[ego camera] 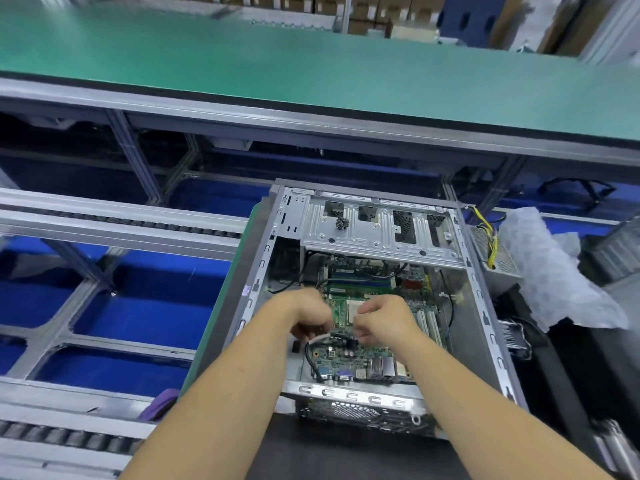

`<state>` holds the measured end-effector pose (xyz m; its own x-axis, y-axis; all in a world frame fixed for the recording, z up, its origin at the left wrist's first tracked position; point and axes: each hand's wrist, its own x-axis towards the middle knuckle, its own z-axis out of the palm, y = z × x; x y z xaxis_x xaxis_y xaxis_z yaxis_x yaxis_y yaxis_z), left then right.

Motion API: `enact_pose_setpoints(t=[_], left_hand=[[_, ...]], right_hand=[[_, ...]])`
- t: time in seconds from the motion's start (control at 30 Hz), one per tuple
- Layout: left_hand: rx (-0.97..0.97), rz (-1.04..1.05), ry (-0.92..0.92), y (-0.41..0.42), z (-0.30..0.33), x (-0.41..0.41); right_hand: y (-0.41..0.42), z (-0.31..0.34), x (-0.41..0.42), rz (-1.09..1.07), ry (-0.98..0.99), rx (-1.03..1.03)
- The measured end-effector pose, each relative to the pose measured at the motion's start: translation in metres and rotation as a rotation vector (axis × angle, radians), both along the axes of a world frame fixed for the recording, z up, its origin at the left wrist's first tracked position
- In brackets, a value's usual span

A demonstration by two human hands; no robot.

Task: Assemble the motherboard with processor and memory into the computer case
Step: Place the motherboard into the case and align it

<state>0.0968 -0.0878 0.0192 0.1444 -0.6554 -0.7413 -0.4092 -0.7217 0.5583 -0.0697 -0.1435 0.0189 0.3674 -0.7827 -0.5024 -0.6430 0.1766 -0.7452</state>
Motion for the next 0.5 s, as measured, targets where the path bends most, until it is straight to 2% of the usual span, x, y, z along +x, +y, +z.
enact_pose_setpoints(t=[0.07,0.13,0.27,0.4,0.5], left_hand=[[0.026,-0.065,-0.046,0.0033,0.0019,0.0011],[0.06,-0.12,-0.086,0.0051,0.0049,0.0016],[0.043,-0.067,-0.019,0.0047,0.0081,-0.0014],[0.0,0.007,0.009,0.0048,0.0091,-0.0022],[0.0,0.068,-0.003,0.004,0.0081,-0.0024]], right_hand=[[-0.0015,-0.0025,0.0003,0.094,0.14,-0.154],[-0.0017,-0.0022,0.0009,0.133,0.211,-0.201],[0.0043,-0.0013,0.0033,0.32,0.302,-0.02],[0.0047,-0.0043,0.0051,0.27,0.24,0.05],[0.006,-0.0033,0.0036,0.263,0.264,0.084]])
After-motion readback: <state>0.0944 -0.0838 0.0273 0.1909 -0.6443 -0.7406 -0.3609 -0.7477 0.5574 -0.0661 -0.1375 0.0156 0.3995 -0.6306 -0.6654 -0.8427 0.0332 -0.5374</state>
